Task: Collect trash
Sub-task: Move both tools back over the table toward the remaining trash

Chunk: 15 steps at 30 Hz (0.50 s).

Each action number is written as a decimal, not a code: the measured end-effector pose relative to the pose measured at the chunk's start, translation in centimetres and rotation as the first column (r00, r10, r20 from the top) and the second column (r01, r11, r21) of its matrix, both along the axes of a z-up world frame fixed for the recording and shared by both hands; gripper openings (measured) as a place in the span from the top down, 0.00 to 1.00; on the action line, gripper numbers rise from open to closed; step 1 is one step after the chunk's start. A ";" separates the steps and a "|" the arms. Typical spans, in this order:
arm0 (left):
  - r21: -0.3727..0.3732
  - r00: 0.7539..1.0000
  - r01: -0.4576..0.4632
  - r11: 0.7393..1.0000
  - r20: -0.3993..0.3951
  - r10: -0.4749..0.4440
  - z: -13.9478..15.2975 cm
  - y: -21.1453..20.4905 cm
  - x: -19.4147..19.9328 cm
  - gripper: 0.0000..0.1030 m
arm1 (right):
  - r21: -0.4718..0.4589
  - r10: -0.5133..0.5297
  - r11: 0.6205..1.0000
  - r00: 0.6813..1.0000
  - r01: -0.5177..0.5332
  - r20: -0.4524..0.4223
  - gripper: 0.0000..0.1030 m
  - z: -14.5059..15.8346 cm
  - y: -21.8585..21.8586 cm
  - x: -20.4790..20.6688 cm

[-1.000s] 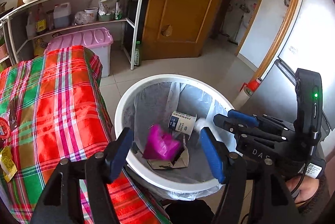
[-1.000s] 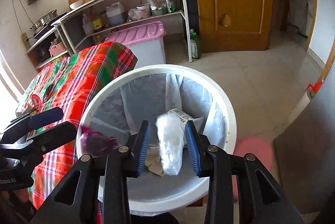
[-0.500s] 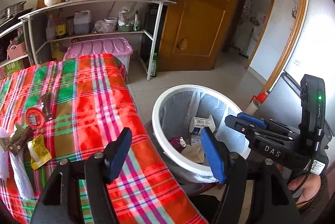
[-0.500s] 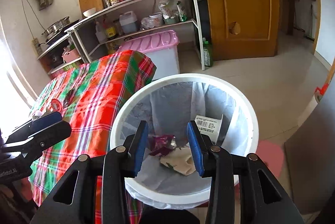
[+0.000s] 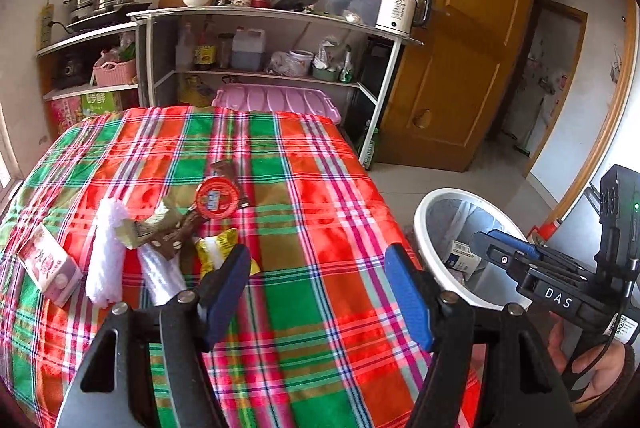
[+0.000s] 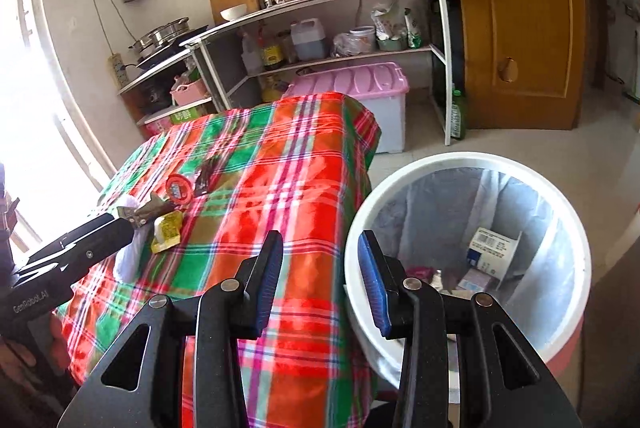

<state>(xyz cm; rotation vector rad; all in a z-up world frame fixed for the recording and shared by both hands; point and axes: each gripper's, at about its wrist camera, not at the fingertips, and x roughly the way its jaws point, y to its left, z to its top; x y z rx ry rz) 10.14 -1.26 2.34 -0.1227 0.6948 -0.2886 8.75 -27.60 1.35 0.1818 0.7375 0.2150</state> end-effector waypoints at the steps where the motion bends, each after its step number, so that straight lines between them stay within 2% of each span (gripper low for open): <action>1: -0.001 1.000 -0.021 1.000 -0.002 0.021 -0.1 0.8 0.0 0.30 | 0.001 0.013 1.000 1.000 -0.013 0.003 0.61 0.0 0.8 0.1; 5: 0.009 0.995 -0.095 0.995 -0.008 0.095 -0.7 4.0 -0.4 0.29 | 0.005 0.066 0.998 0.998 -0.066 0.006 0.55 0.1 3.8 0.5; 15: 0.008 0.966 -0.256 0.967 -0.028 0.256 -1.8 11.6 -1.1 0.26 | -0.010 0.187 0.982 0.982 -0.187 -0.007 0.54 -0.8 10.6 1.5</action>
